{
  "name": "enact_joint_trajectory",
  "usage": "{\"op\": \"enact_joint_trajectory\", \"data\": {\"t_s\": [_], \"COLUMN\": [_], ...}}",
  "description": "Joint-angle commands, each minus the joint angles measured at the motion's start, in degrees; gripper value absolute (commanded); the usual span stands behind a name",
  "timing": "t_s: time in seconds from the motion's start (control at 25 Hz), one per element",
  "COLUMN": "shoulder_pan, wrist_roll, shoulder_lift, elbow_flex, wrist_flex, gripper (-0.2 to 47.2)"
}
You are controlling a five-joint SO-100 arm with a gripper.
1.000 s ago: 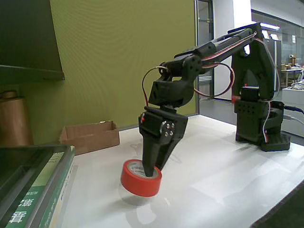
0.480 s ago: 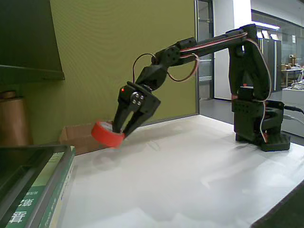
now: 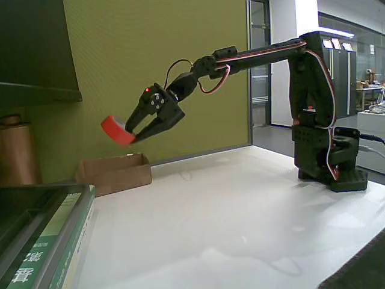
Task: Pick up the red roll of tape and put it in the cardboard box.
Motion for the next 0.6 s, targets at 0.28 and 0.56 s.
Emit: {"op": "enact_joint_trajectory", "data": {"t_s": [0.28,0.56], "shoulder_pan": [5.54,7.47], "wrist_roll": [-0.26,-0.26], "shoulder_lift": [-1.41,-10.99], "elbow_flex": [-8.44,-16.44], "wrist_flex": [-3.34,-3.34], "gripper": [0.1,0.1]}}
